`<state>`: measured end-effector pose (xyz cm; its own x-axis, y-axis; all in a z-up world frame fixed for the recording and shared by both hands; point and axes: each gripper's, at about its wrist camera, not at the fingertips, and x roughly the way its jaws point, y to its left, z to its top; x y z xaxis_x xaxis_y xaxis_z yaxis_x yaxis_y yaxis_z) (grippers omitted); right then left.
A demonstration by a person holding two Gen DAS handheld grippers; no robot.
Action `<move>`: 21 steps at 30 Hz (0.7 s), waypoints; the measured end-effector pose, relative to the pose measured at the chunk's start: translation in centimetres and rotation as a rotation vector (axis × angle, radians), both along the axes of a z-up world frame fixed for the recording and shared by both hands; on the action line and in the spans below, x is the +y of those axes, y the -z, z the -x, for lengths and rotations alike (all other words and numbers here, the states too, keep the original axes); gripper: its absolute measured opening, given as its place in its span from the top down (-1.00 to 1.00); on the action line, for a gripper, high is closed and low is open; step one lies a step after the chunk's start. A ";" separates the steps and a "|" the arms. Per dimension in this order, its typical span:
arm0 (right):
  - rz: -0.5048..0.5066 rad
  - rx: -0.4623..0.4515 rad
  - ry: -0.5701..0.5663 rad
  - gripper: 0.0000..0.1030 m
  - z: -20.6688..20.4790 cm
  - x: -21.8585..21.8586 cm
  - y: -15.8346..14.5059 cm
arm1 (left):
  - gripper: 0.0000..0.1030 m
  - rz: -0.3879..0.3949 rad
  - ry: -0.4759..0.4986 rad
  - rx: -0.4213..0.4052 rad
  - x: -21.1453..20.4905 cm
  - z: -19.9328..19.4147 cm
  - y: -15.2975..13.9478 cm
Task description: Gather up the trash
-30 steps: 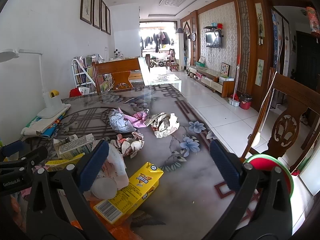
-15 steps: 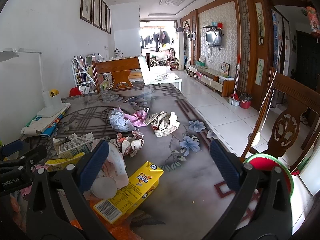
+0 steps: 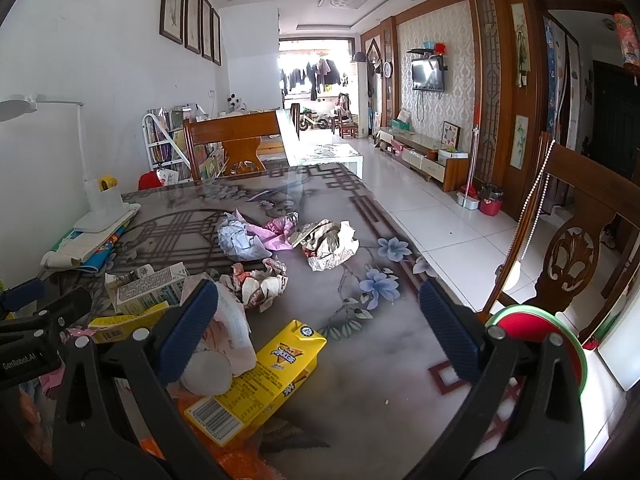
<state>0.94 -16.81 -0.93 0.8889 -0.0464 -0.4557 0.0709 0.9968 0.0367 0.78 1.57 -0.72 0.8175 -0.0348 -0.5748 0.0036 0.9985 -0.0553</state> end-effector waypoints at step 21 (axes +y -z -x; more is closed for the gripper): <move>0.002 0.005 0.000 -0.93 0.0 0.0 0.2 | -0.85 0.004 0.000 0.003 0.0 0.0 0.1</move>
